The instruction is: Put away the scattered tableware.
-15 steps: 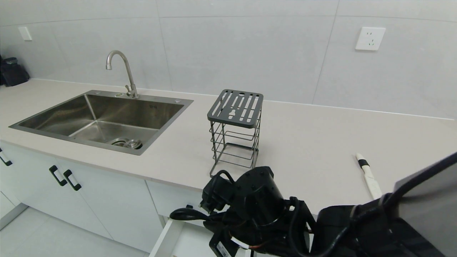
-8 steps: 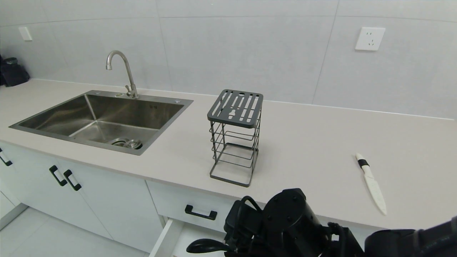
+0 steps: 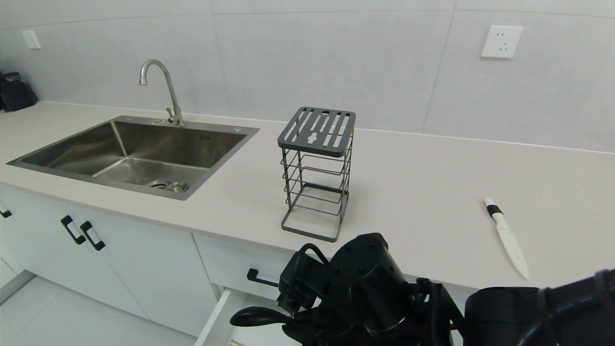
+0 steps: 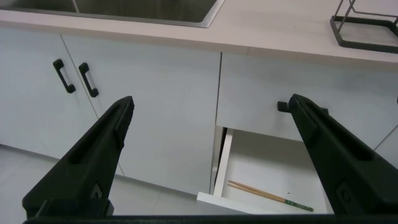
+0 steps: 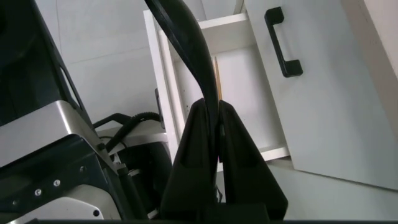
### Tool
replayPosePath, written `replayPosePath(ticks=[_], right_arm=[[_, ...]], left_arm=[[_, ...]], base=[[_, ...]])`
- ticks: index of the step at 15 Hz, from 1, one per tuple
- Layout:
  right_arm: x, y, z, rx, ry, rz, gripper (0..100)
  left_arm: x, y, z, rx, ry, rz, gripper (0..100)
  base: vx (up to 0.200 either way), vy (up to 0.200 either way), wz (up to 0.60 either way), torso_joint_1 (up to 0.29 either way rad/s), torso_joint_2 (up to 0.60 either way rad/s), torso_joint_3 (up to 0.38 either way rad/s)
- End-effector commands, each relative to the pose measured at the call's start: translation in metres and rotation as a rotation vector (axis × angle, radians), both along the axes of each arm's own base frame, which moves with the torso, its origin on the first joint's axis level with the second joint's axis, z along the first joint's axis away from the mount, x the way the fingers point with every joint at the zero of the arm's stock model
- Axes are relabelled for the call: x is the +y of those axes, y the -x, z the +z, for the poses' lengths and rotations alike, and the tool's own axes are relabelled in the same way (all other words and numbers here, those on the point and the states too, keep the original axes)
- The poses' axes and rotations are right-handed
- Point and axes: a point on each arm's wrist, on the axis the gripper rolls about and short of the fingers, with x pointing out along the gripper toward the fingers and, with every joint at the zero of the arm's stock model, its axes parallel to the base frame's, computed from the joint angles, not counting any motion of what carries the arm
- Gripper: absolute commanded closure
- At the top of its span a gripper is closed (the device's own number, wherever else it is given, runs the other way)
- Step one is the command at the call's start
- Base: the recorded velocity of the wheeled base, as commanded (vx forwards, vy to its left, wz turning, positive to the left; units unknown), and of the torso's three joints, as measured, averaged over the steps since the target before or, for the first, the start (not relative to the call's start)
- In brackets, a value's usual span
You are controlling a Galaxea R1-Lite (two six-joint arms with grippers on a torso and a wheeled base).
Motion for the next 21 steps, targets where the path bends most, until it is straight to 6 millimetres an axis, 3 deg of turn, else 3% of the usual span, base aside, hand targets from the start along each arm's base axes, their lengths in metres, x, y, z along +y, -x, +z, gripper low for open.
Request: replayPosePath(ticks=[1,12,19,21], right_arm=[[0.004,-0.002,-0.006,0.006,0.012,0.0,100],[0.012,-0.005,-0.012,0.011,0.019,0.007,100],[0.024,-0.017,-0.021,0.022,0.015,0.009,100],[0.025,-0.018,-0.023,0.023,0.018,0.009,100]], left_arm=[[0.0,0.0,0.0,0.002,0.0,0.0,0],[0.0,0.0,0.0,0.002,0.0,0.0,0],[0.0,0.0,0.0,0.002,0.0,0.0,0],[0.0,0.0,0.0,0.002,0.0,0.0,0]], base=[[0.0,0.0,0.0,-0.154,0.39,0.246],[0.0,0.0,0.0,-0.146,0.47,0.316],[0.0,0.0,0.0,-0.062,0.45,0.38],[0.0,0.0,0.0,0.001,0.09,0.072]])
